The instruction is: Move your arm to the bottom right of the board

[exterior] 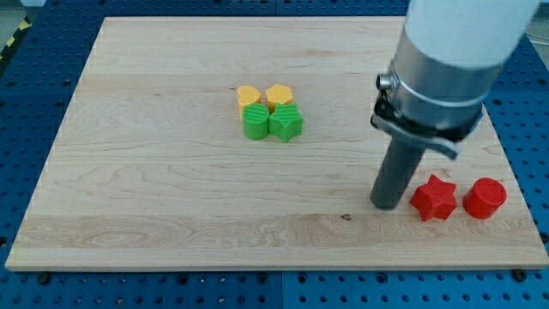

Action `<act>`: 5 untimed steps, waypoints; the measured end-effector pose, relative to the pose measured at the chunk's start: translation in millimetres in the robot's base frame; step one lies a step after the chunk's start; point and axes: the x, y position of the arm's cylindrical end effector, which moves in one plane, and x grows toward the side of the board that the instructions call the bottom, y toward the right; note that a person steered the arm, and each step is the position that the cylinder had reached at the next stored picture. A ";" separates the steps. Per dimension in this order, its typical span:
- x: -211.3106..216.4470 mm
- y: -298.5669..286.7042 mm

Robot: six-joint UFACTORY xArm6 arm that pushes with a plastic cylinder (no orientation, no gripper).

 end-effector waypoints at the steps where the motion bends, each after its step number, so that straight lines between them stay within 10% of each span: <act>1: 41.6 8.5; 5: 50.0 198.9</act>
